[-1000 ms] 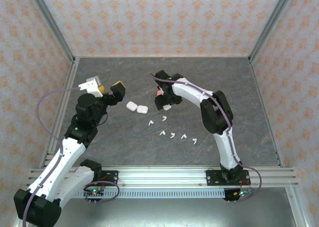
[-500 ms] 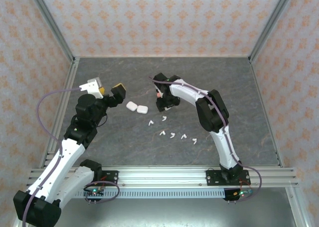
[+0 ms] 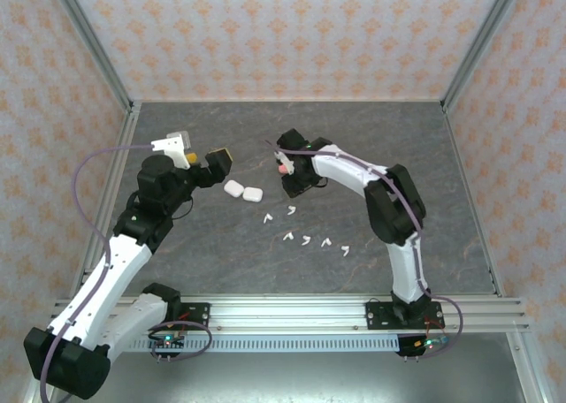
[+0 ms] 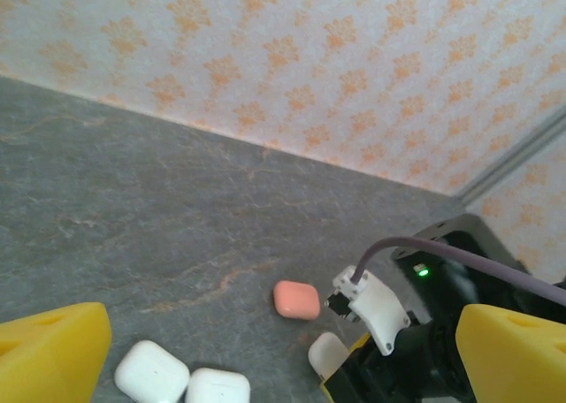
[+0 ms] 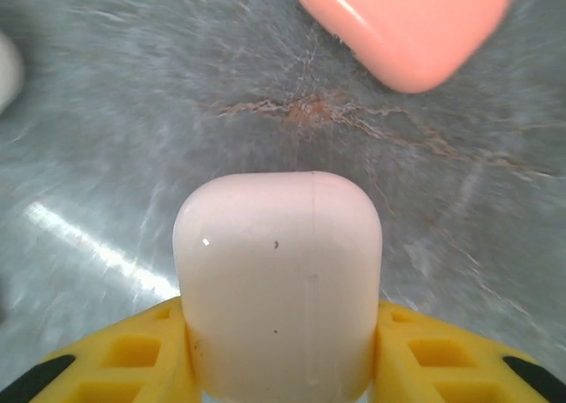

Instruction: Insert the wireless bluetooth earbuds into the charging case

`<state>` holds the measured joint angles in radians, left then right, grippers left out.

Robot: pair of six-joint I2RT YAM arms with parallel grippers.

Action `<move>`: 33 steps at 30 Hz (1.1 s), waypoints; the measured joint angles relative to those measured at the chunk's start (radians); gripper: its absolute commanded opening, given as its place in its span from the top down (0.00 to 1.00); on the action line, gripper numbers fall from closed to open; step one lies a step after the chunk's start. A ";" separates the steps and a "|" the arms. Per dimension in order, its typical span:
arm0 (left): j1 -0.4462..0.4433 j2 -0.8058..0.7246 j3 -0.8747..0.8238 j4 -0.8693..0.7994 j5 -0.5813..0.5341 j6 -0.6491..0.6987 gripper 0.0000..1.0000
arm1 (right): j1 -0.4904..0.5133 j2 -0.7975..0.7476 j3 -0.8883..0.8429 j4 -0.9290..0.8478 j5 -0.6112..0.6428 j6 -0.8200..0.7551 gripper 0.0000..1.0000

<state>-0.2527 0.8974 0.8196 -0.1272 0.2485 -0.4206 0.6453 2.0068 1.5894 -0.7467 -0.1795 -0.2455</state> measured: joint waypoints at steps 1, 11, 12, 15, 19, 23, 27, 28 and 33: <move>0.000 0.010 0.013 -0.008 0.018 0.004 0.05 | 0.000 -0.052 -0.024 0.013 -0.001 -0.023 0.61; 0.011 0.115 0.217 -0.151 0.337 0.080 0.19 | 0.044 -0.548 -0.217 0.150 -0.001 -0.348 0.62; 0.011 0.117 0.227 -0.157 0.372 0.084 0.19 | 0.056 -0.581 -0.236 0.156 -0.002 -0.394 0.62; 0.011 0.124 0.245 -0.162 0.466 0.095 0.22 | 0.080 -0.666 -0.290 0.170 -0.009 -0.537 0.64; 0.003 0.154 0.247 -0.159 0.560 0.099 0.24 | 0.087 -0.734 -0.311 0.180 -0.011 -0.692 0.64; -0.039 0.185 0.234 -0.114 0.609 0.086 0.23 | 0.103 -0.754 -0.289 0.186 -0.002 -0.827 0.64; -0.095 0.192 0.199 -0.039 0.616 0.057 0.22 | 0.121 -0.752 -0.258 0.183 0.009 -0.932 0.64; -0.104 0.195 0.193 -0.028 0.616 0.053 0.22 | 0.122 -0.751 -0.251 0.180 0.011 -0.947 0.64; -0.138 0.209 0.156 0.066 0.611 0.005 0.22 | 0.124 -0.732 -0.214 0.171 0.012 -0.998 0.64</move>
<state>-0.3912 1.1069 0.9760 -0.0612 0.8597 -0.4156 0.7696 1.2751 1.3750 -0.5755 -0.1673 -1.2430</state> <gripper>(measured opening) 0.777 0.373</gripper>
